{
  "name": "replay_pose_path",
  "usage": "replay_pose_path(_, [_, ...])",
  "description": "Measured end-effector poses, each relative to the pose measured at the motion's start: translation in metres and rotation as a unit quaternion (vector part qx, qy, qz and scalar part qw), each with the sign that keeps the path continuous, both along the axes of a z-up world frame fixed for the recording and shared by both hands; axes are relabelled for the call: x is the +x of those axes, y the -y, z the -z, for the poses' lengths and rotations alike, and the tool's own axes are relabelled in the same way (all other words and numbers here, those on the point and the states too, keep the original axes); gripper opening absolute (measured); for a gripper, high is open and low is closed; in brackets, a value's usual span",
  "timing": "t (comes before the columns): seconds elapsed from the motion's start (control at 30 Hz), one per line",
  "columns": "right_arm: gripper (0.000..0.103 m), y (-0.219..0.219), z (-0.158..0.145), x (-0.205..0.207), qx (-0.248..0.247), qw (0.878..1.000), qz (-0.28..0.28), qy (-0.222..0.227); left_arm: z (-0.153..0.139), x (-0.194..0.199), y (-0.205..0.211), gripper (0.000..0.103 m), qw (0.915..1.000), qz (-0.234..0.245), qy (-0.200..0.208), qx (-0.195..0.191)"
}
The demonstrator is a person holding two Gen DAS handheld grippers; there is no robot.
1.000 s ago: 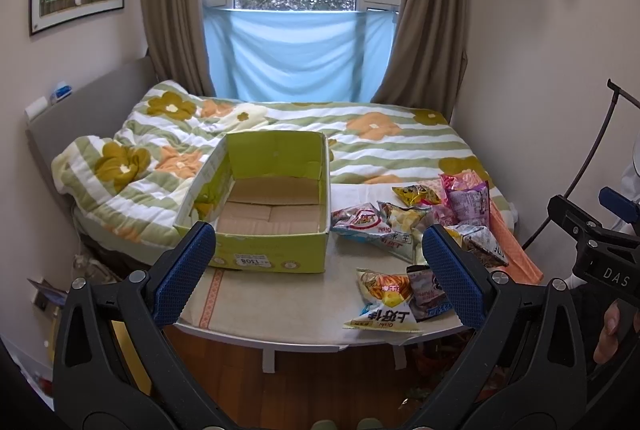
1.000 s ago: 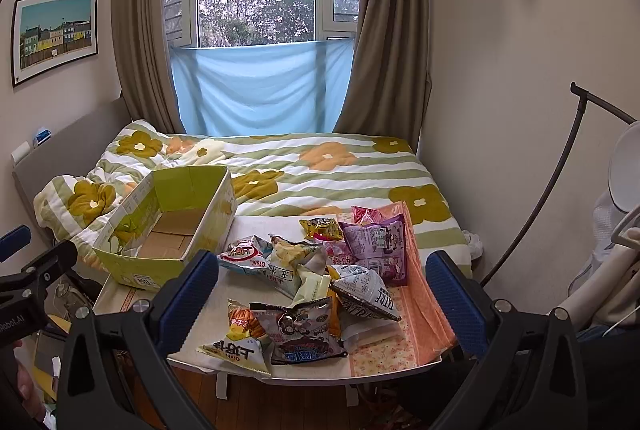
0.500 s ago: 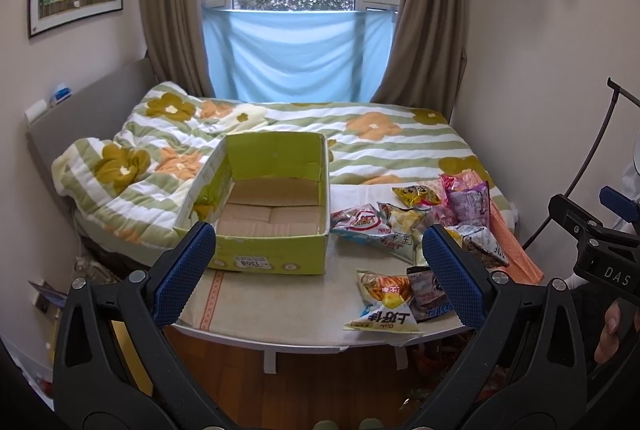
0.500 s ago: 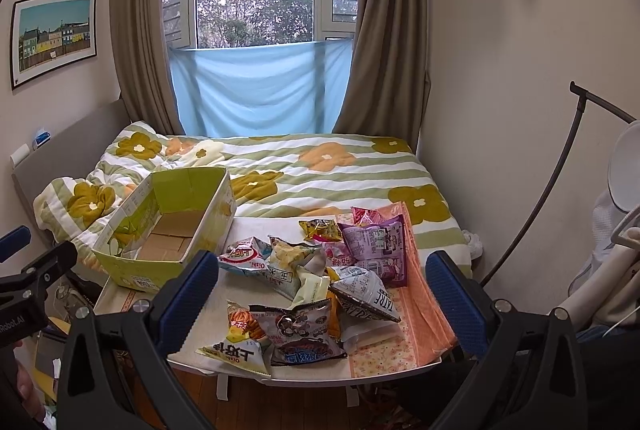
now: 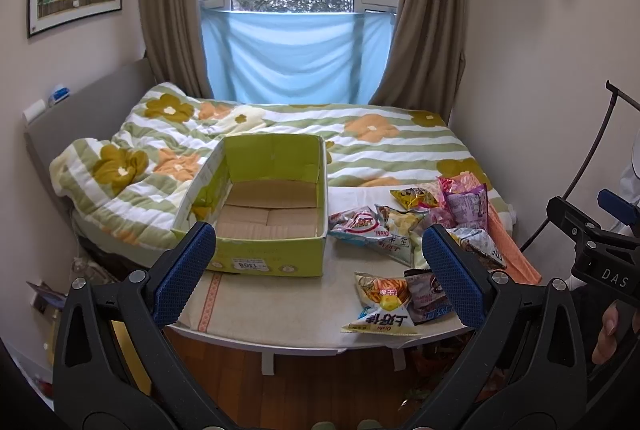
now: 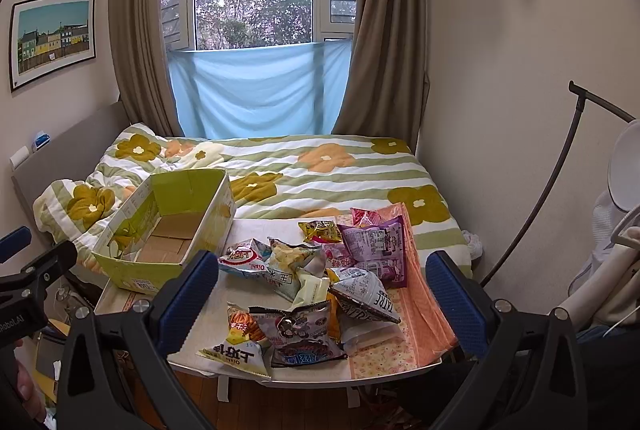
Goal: Organize snacks
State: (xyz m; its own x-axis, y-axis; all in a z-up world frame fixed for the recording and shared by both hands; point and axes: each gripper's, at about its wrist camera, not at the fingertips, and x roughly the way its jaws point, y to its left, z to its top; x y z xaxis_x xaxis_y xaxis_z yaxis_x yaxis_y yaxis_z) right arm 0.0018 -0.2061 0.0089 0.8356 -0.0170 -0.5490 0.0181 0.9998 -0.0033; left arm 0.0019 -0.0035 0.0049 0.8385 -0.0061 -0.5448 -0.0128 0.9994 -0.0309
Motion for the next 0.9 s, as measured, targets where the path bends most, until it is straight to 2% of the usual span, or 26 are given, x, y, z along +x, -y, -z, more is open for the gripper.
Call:
replay_pose_path(0.5, [0.103, 0.003, 0.001, 0.001, 0.005, 1.0, 0.0, -0.004, 0.002, -0.002, 0.003, 0.102, 1.0, -0.002, -0.007, 0.002])
replay_pose_path(0.7, [0.103, 0.013, 0.011, 0.001, 0.005, 1.0, -0.004, -0.018, 0.012, 0.007, 0.011, 0.102, 0.9993, 0.005, -0.038, -0.001])
replay_pose_path(0.9, [0.103, 0.036, 0.047, 0.009, 0.016, 0.998, -0.034, -0.056, 0.051, 0.023, 0.025, 0.102, 0.9949, 0.011, -0.099, -0.016])
